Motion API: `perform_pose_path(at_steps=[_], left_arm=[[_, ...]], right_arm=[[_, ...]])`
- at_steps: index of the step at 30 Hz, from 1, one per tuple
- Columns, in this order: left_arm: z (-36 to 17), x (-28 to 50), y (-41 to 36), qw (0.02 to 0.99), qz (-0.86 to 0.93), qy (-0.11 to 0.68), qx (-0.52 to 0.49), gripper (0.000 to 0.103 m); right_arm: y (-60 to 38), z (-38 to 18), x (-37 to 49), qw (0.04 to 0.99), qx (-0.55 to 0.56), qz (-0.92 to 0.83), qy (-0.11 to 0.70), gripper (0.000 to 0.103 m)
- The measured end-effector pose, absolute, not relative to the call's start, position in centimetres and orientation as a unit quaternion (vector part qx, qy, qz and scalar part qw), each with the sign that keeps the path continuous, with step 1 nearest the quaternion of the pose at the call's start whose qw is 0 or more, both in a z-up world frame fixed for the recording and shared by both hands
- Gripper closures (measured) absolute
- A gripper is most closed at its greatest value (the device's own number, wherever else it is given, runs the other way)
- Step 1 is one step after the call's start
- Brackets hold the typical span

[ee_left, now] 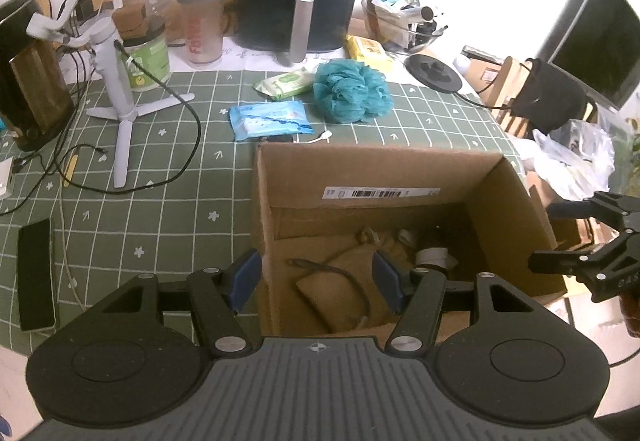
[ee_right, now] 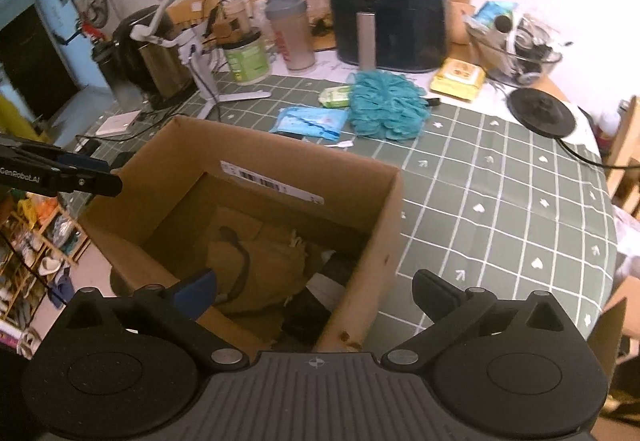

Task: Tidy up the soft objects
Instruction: 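Move both tools away from the box toward the items on the mat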

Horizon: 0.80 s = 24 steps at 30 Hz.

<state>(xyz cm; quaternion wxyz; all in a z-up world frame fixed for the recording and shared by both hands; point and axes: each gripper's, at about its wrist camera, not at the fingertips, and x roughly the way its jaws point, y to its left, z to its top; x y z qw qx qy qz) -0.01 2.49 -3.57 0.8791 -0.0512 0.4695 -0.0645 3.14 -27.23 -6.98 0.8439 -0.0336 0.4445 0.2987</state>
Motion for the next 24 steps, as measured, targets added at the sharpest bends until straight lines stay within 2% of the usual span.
perform_pose_path(at_steps=[24], left_arm=[[-3.4,4.4,3.2,0.879,-0.082,0.468,-0.041,0.043]], right_arm=[[-27.6,-7.5,5.8,0.873,-0.025,0.22,0.434,0.0]])
